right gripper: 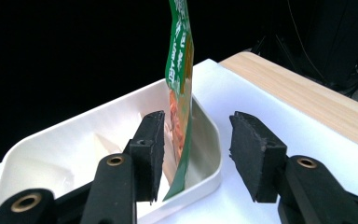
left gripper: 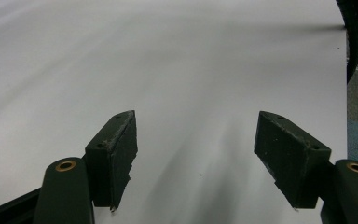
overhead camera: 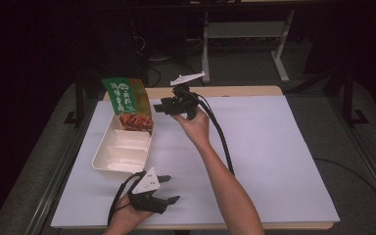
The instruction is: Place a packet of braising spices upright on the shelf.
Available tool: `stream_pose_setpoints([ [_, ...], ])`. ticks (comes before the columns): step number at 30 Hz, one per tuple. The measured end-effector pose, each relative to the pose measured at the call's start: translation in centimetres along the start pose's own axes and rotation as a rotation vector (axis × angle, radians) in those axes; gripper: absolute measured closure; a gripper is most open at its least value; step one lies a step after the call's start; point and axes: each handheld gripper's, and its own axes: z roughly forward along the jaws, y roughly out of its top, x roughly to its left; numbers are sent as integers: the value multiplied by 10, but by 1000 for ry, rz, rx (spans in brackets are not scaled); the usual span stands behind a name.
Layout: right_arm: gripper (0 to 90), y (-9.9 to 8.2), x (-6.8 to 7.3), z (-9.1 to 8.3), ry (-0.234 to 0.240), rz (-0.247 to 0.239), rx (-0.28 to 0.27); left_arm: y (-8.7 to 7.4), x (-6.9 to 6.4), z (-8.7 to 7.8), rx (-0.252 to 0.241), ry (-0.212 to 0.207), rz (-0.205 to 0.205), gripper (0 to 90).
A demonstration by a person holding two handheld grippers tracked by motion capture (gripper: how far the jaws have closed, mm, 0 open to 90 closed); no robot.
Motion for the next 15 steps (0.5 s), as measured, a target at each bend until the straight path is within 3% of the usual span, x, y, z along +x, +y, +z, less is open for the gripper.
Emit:
stream_pose_setpoints([
  [15, 480, -12, -5, -31, -6, 9, 18, 0, 0, -1, 3, 2, -5, 284],
])
